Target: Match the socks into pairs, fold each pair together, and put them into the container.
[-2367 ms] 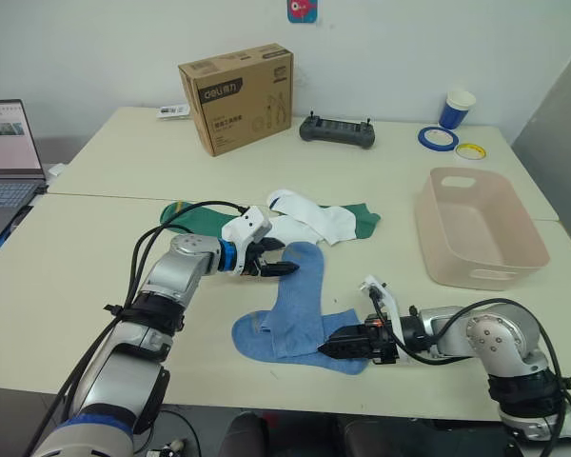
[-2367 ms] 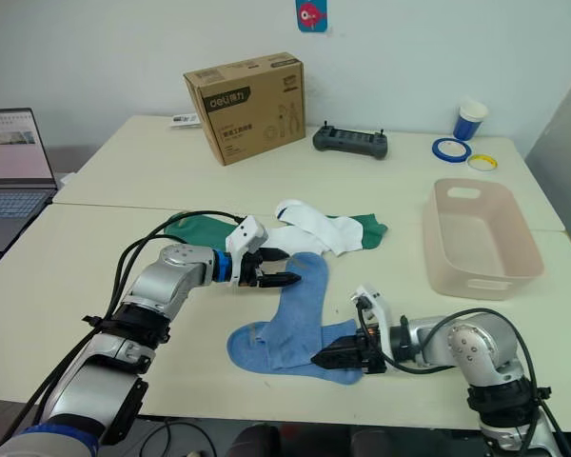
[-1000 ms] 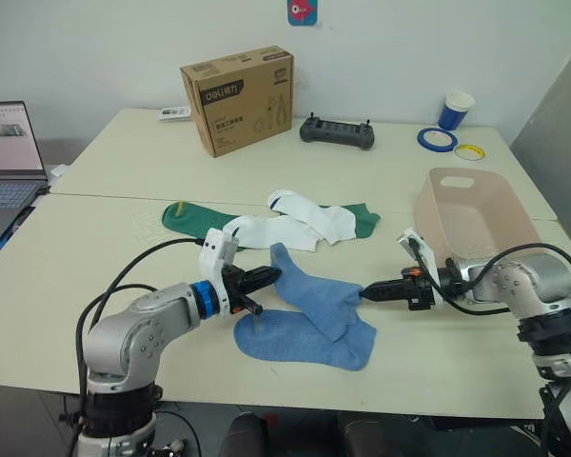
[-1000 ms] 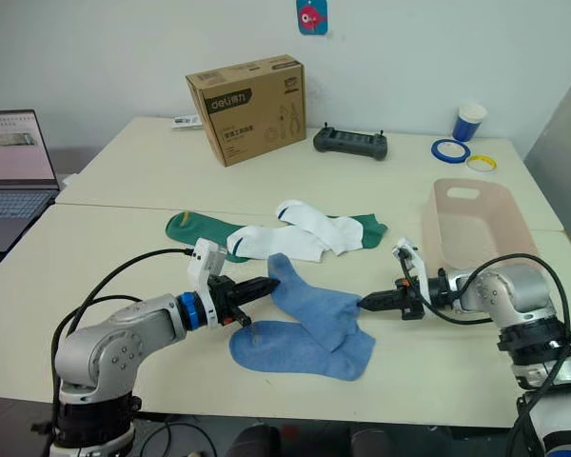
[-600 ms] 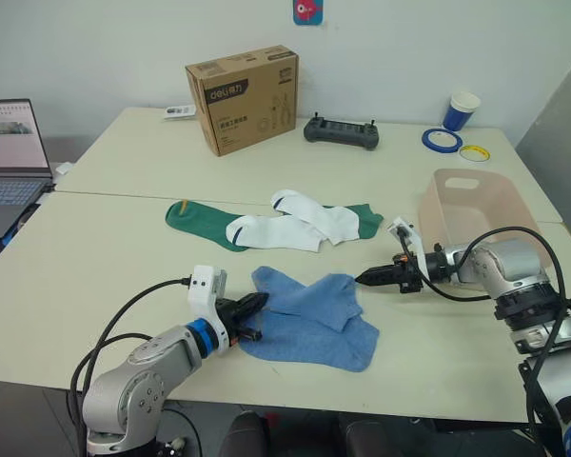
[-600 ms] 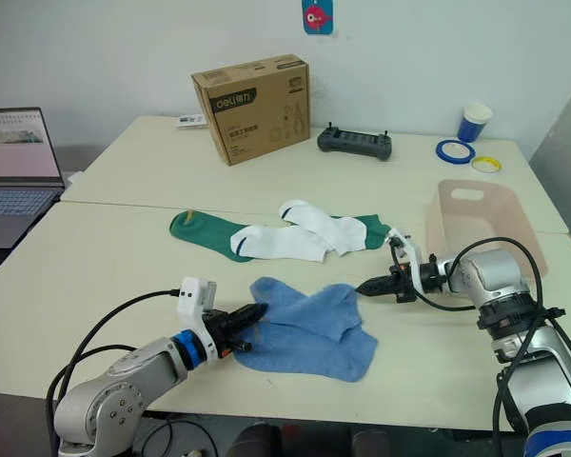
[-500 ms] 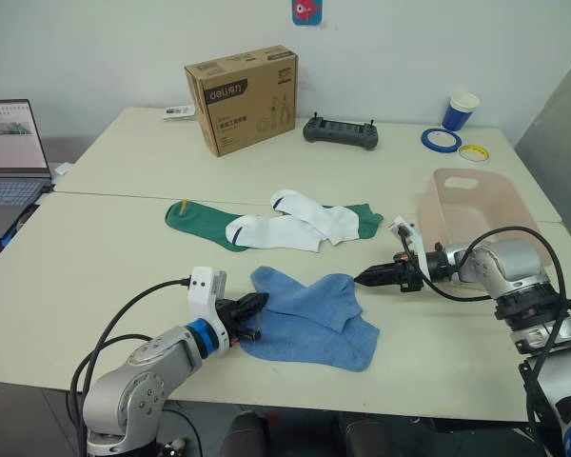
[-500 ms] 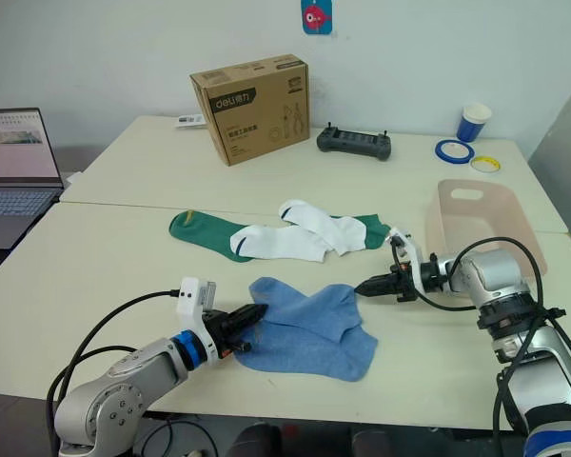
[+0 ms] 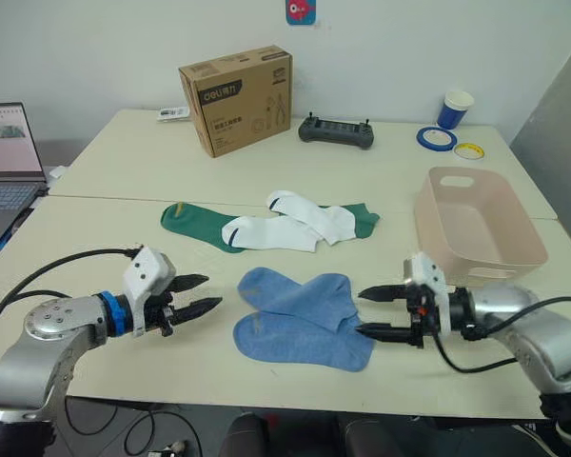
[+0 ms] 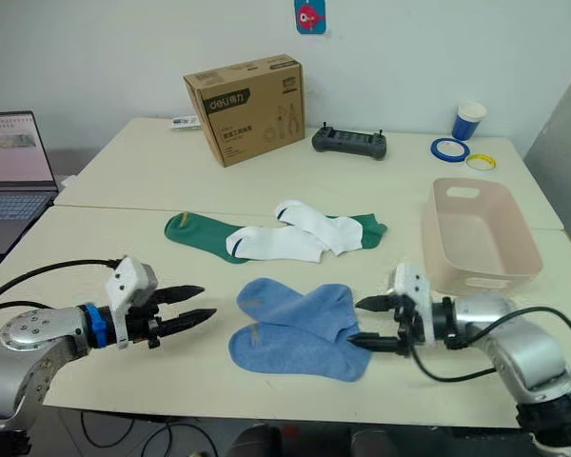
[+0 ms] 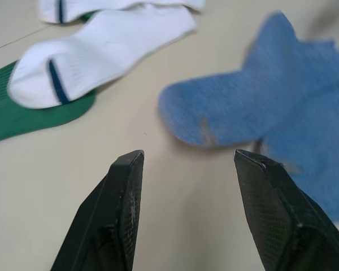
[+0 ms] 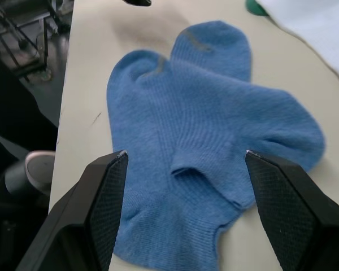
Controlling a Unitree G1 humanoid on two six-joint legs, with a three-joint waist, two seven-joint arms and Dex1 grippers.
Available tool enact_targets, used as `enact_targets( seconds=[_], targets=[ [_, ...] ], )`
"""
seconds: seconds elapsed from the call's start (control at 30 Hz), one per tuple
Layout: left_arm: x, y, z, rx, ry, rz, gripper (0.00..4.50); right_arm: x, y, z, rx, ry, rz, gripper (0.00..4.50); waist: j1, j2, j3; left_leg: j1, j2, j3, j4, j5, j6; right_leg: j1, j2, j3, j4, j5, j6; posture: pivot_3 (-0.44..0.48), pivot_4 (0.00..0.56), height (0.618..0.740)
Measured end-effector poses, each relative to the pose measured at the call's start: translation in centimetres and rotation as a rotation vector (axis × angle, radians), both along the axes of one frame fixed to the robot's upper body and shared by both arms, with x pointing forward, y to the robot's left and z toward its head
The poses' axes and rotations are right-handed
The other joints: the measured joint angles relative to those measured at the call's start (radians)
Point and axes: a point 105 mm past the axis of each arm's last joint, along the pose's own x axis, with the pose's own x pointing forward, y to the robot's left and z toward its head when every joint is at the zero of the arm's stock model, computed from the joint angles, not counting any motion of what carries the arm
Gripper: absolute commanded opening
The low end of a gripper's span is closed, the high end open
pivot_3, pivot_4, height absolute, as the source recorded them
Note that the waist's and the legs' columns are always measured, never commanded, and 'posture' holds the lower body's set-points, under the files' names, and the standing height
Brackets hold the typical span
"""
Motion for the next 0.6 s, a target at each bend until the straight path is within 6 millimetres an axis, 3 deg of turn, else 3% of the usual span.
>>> enact_targets(
  seconds=[0.2,0.4,0.6],
  targets=[
    [1.5,-1.7,-0.2,0.121,-0.157,-0.213,2.61,0.0,1.1,-1.7,-0.126,-0.232,0.078,3.52,0.005,-0.001,0.0,0.0,0.0,-0.001,0.001,0.0,0.0,0.0,0.002,-0.001,0.001,0.001,0.002,0.0,0.15,0.74],
    [2.1,-2.5,-2.5,0.224,-0.213,-0.307,2.61,1.6,1.1,-3.6,-0.23,-0.397,0.106,3.52,0.005,-0.001,0.0,0.0,0.001,-0.001,0.0,0.0,0.0,0.0,0.003,-0.001,0.001,0.004,0.006,0.0,0.15,0.74],
    [3.1,-2.9,-2.6,0.269,-0.32,-0.35,2.61,2.5,1.6,-3.4,-0.213,-0.519,0.152,3.52,0.01,-0.001,0.0,0.0,0.002,-0.003,0.002,0.0,0.0,0.001,0.005,-0.001,0.002,0.004,0.006,0.0,0.15,0.74]
  ],
)
